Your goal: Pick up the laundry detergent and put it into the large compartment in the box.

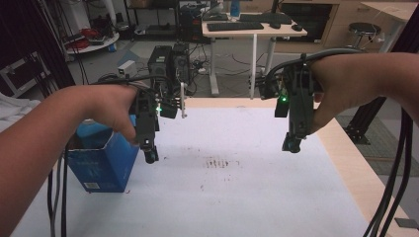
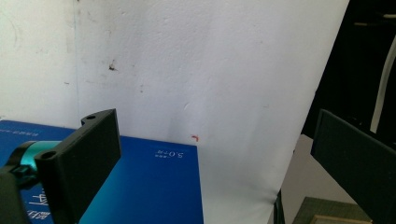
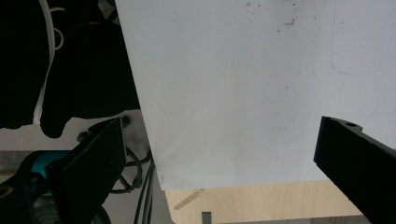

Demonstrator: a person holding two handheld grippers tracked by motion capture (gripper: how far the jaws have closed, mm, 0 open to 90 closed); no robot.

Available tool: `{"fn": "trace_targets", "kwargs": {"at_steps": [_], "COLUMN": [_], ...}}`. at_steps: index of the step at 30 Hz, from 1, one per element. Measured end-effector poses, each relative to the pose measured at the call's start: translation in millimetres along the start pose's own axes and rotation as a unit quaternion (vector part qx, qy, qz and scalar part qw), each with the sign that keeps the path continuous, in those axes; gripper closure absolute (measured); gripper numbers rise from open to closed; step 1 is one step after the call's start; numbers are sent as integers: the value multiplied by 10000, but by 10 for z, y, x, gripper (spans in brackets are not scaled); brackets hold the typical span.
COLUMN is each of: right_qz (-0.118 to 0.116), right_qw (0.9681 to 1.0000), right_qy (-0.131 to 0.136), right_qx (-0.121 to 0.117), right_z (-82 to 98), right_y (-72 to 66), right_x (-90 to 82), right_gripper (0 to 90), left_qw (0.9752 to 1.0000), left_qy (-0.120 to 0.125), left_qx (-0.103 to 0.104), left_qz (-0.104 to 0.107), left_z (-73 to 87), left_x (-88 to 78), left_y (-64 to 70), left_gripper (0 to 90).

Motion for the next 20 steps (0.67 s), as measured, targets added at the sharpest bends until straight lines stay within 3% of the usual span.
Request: {"fn": "trace_targets", "kwargs": {"at_steps": [20], "right_qz": [22], "right_qw": [10000], "right_qy": [25], "right_qx": [-33], "right_z": [0], "right_y": [-16], "right_x": [-5], "right_gripper": [15], "left_qw": [10000], "left_qy": [-44], "left_qx": [8], "left_qz": [7], "left_z": [-7], "left_x": [7], "left_y": [25], "left_gripper": [18]}}
Point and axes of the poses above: each handheld gripper's, and its own axes: x roughly forward along the jaws, z roughly out of its underside, y roughly to its right, the point moved 9 cm from there along x, roughly forward along the jaws, and after that the axes turned 8 degrees about y, right-handed, at the moved point
